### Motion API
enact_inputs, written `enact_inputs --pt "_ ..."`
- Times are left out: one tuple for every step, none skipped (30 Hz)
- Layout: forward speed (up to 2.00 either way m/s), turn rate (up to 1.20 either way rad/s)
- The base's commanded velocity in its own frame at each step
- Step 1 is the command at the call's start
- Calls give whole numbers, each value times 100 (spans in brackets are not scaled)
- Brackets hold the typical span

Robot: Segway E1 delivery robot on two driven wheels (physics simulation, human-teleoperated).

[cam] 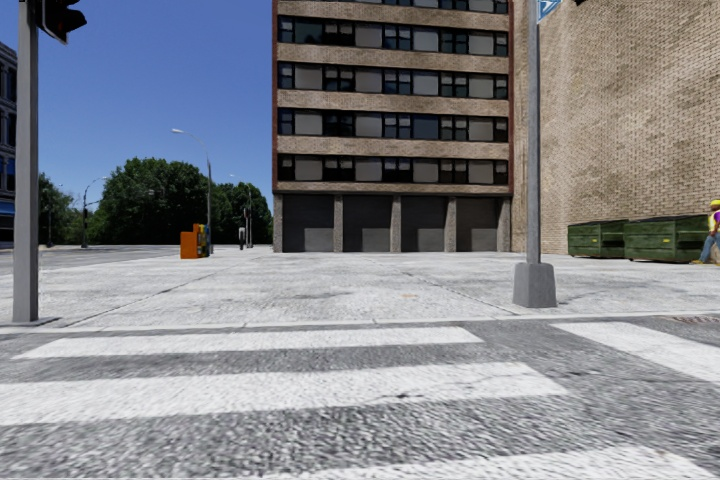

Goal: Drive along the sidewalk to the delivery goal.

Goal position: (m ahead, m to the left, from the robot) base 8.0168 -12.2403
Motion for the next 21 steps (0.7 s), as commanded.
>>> enact_inputs --pt "200 0" --pt "200 0" --pt "200 0" --pt "200 0" --pt "200 0" --pt "200 0" --pt "200 0" --pt "200 0" --pt "200 0" --pt "200 0" --pt "200 0" --pt "200 0" --pt "200 0" --pt "200 0" --pt "200 0" --pt "200 0" --pt "200 0" --pt "200 0" --pt "200 0" --pt "200 0" --pt "200 0"
